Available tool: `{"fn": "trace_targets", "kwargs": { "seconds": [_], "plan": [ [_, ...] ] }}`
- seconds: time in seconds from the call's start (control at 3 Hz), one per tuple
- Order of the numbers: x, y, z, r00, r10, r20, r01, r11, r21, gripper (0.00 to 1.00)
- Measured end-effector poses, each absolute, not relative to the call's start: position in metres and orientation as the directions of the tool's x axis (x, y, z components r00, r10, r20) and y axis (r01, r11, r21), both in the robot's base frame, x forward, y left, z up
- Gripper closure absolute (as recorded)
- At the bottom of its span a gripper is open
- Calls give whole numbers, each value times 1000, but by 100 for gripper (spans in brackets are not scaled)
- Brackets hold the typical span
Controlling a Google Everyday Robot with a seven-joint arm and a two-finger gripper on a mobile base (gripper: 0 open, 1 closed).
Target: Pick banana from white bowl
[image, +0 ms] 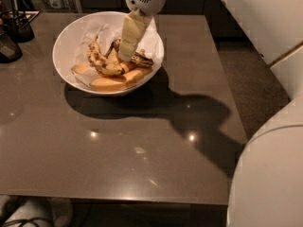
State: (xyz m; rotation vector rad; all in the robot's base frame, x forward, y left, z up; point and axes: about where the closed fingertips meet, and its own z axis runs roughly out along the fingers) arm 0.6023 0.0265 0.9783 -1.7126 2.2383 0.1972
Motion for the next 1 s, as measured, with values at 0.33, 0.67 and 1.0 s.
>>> {"fn": "trace_targets", "kwargs": {
  "seconds": [0.33,0.67,1.0],
  "plan": [
    [601,28,968,-259,-911,-322,-957,288,-45,30],
    [601,31,963,-268,-912,-312,-956,291,-29,41],
    [602,33,960,-266,-914,-307,-958,286,-21,45]
  ]
}}
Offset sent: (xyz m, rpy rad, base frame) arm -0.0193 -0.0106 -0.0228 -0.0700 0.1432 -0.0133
